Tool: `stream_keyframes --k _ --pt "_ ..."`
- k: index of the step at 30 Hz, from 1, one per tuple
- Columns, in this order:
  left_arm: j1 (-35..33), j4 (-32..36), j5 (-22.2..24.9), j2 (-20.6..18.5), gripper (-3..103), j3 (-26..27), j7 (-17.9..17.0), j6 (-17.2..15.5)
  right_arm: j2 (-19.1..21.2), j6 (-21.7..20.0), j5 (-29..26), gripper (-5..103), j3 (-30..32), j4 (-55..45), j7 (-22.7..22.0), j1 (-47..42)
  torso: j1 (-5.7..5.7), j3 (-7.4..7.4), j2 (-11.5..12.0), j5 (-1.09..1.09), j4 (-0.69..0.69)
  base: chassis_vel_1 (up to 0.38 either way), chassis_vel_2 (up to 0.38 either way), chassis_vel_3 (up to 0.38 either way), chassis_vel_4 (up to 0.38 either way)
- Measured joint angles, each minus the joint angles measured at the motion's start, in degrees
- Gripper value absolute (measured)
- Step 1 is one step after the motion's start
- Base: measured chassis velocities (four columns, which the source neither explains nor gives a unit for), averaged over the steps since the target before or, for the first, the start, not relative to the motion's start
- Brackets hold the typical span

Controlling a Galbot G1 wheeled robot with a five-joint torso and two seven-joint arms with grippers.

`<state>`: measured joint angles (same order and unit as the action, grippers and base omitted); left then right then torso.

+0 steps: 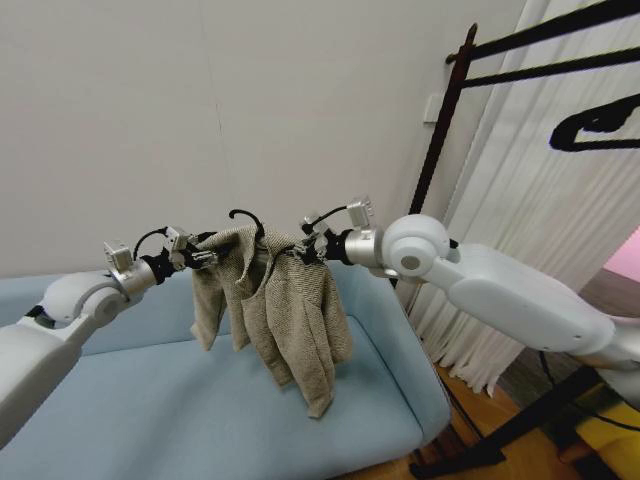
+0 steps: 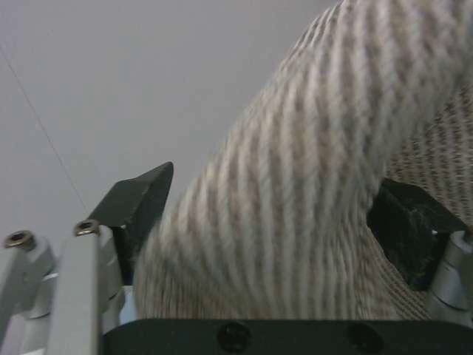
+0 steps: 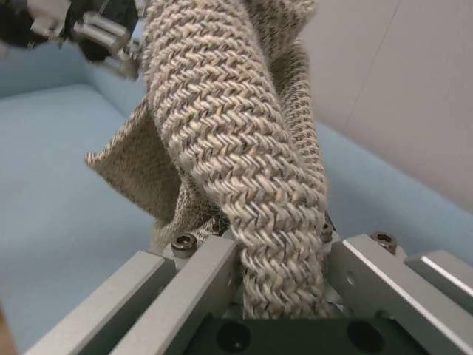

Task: Pick up the clothes from the sofa and hang them on the clothes hanger.

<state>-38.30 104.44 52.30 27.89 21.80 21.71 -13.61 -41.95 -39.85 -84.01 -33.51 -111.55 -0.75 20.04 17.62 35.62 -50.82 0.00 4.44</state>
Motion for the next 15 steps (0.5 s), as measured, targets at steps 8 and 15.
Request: stream_keyframes --k 8,15 --pt "-0.1 -0.6 0.0 0.6 99 0.1 -0.5 0.1 2.1 -0.4 1.2 3 -0.3 1.0 6.9 -0.6 0.0 0.0 0.0 0.01 0.01 0.0 0.0 0.0 0.0" --pt "0.1 -1.1 -0.2 1.5 100 0.2 -0.9 0.1 2.6 -0.1 0.9 3 0.8 3.1 6.4 0.2 0.0 0.0 0.0 0.0 0.01 0.0 0.0 0.0 0.0"
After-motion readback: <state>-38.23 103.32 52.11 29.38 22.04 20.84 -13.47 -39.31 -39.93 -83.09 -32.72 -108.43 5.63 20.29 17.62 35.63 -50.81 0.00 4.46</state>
